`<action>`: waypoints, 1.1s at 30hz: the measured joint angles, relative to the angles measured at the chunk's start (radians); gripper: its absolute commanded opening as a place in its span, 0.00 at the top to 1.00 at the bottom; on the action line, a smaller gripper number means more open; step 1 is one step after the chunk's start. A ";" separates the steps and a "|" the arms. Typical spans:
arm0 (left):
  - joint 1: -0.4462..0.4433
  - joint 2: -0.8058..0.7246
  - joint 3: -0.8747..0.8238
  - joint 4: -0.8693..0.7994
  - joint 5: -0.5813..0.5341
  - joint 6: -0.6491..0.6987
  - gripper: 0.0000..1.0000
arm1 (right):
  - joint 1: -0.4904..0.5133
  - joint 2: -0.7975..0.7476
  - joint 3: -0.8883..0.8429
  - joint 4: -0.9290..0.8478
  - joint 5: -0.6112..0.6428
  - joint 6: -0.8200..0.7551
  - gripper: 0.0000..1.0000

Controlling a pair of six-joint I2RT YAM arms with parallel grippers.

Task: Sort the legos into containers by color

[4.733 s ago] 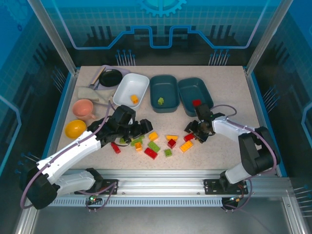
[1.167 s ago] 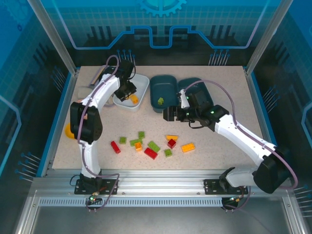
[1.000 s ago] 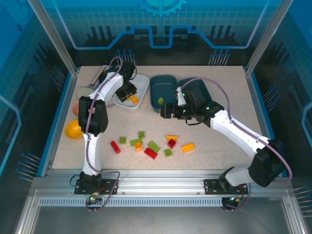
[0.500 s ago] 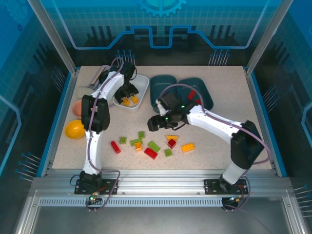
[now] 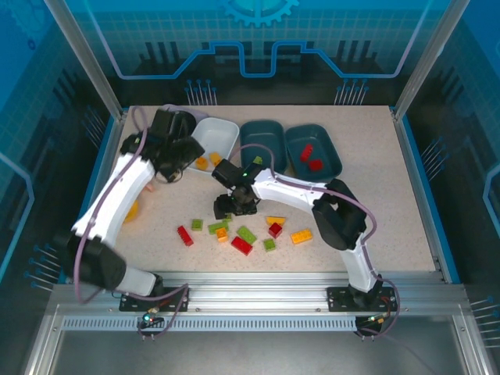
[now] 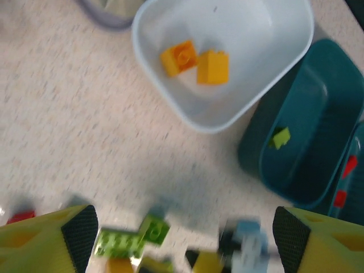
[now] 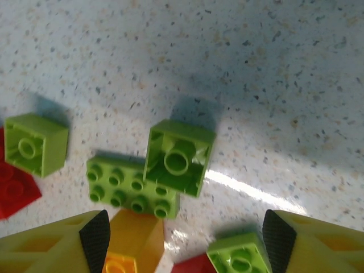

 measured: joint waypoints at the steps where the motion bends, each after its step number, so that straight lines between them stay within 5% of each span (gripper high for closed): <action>1: -0.011 -0.064 -0.072 0.014 0.009 -0.014 0.15 | 0.002 0.024 0.026 -0.009 0.005 0.019 0.27; 7: -0.097 -0.351 -0.364 0.032 0.037 -0.087 0.15 | 0.017 0.114 0.120 -0.067 0.043 0.099 0.38; 16: -0.111 -0.705 -0.536 0.016 0.086 -0.150 0.16 | 0.018 0.192 0.185 -0.109 0.063 0.145 0.65; 19: -0.111 -0.739 -0.568 0.013 0.109 -0.162 0.16 | 0.018 0.193 0.203 -0.121 0.074 0.148 0.73; 26: -0.115 -0.720 -0.594 0.076 0.197 -0.160 0.16 | 0.001 0.136 0.196 -0.152 0.179 0.083 0.74; 33: -0.138 -0.582 -0.593 0.180 0.236 -0.155 0.16 | -0.190 0.003 0.271 -0.181 0.261 -0.022 0.74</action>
